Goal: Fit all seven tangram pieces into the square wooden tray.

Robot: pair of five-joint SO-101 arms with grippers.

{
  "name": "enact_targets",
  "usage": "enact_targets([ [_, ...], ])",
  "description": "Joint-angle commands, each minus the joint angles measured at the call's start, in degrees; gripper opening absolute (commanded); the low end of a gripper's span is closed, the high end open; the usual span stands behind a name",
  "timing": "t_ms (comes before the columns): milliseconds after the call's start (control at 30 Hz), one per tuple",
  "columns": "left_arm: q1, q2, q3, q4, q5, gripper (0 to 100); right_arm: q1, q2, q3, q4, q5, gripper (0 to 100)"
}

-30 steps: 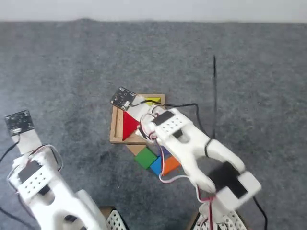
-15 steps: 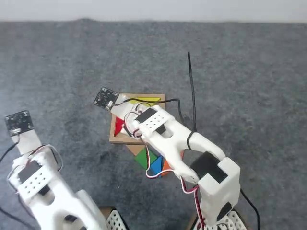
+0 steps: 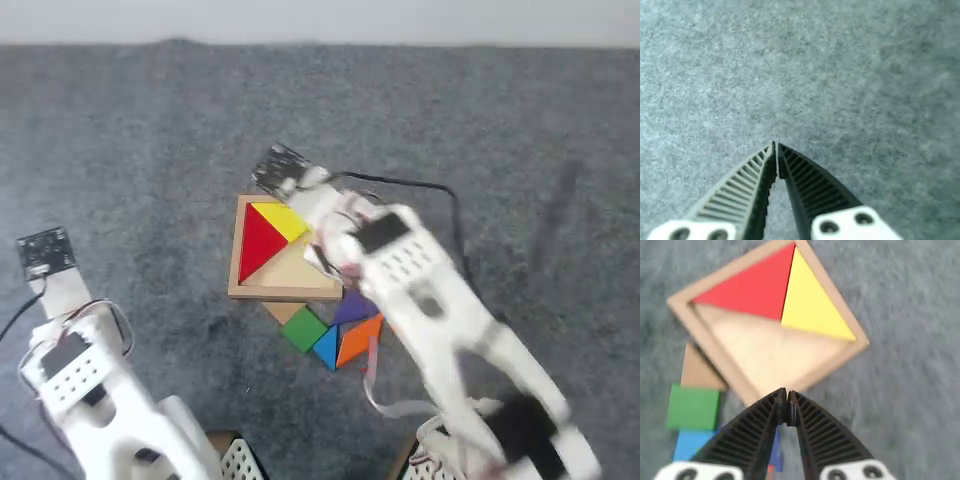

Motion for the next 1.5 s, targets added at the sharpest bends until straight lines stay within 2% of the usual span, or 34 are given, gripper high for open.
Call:
enact_targets([
  [0,2.29,0.18,-0.75,-1.05,-0.79,1,4.00,-21.76,14.51,2.33,2.81,0.9],
  [100,6.42,0.18,-1.36,-0.88,-0.70,1,6.55,-33.10,25.14,2.42,3.16,1.0],
  [200,12.84,0.18,-4.35,2.11,0.09,1,6.81,-36.97,30.59,2.42,2.99,4.4],
  [367,21.98,0.26,-11.03,5.80,6.15,1,6.81,-33.54,31.12,1.89,2.73,6.9],
  [533,30.68,0.26,-8.66,4.31,6.51,1,4.70,-25.80,30.59,-1.98,1.23,7.3],
  [667,31.03,3.43,-8.40,1.76,4.92,1,0.40,-18.68,28.31,-2.68,1.93,7.4],
  [800,30.59,16.09,-13.93,2.02,4.92,1,-0.13,-12.97,25.76,-4.09,3.87,7.4],
  [933,25.14,27.43,-22.64,6.15,7.03,1,-4.18,-10.68,25.67,-5.93,5.10,7.4],
  [1100,22.68,35.69,-28.79,7.91,7.47,1,-12.44,-11.56,24.44,-6.29,0.09,8.6],
  [1267,21.45,37.10,-30.20,8.62,7.74,1,-15.08,-7.34,20.04,-6.46,-2.46,18.9],
  [1467,20.48,37.10,-30.20,8.70,7.82,1,-18.59,0.84,18.73,-17.01,-9.67,19.5],
])
